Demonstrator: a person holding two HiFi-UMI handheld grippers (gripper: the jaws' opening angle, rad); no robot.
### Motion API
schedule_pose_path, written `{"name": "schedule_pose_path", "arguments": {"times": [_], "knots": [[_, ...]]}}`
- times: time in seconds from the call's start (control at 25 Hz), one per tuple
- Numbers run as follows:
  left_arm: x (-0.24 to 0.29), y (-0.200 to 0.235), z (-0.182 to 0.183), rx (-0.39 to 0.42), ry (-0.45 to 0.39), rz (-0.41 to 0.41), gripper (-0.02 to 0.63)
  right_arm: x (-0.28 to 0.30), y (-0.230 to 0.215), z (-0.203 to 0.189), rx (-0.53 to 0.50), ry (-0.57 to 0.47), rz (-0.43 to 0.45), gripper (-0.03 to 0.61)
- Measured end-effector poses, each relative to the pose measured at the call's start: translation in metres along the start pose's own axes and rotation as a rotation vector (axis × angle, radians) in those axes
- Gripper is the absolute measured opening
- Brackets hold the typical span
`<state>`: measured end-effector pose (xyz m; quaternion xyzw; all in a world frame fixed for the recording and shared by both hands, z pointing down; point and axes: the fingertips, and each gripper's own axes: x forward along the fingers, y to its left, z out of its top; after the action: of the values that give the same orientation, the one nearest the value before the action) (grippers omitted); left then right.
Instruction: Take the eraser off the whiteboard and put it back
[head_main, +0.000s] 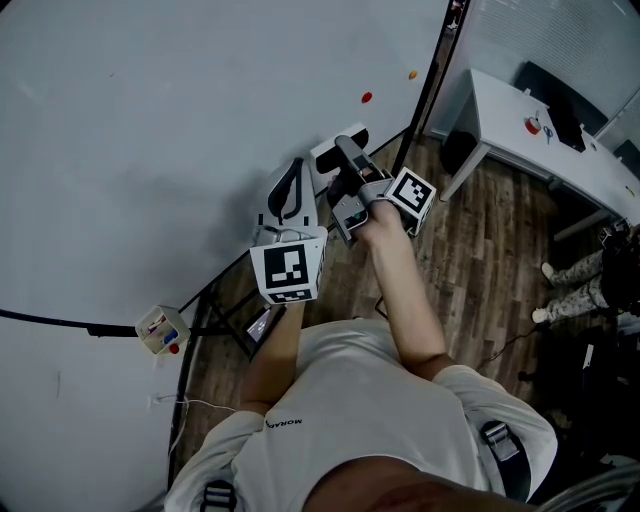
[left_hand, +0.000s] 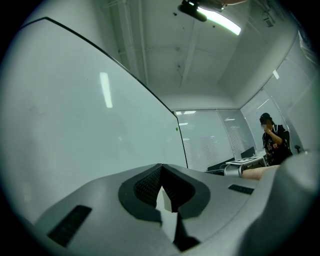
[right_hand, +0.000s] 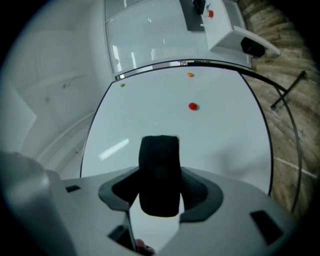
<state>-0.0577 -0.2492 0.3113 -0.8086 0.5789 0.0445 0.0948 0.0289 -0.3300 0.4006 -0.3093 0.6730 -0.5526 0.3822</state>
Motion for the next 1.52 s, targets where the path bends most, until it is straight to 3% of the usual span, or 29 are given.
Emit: {"name": "schedule_pose_path", "arguments": {"times": [0.76,0.92,1.04,1.2,1.52], "knots": [[-0.006,-0.002,-0.003,0.001,0.000,0.002,0.003,-0.016,0.017,-0.007,-0.171,0.001,0.025,0.236],[-0.006,-0.001,-0.004,0.001,0.003,0.002,0.003,-0.018,0.020,-0.009,-0.260,0.013,0.001,0.236],[-0.006,-0.002,-0.004,-0.004,0.001,0.002,0.003,-0.017,0.030,-0.016,-0.294,0.035,0.046,0.236],[-0.005,-0.004,-0.001,-0.009,-0.003,-0.003,0.003,-0.019,0.040,-0.018,-0.458,0.039,0.043,0.236],[-0.006,-0.003,-0.006,-0.035,0.008,-0.004,0.003,-0.025,0.064,-0.022,-0.963,0.052,0.002,0.238]]}}
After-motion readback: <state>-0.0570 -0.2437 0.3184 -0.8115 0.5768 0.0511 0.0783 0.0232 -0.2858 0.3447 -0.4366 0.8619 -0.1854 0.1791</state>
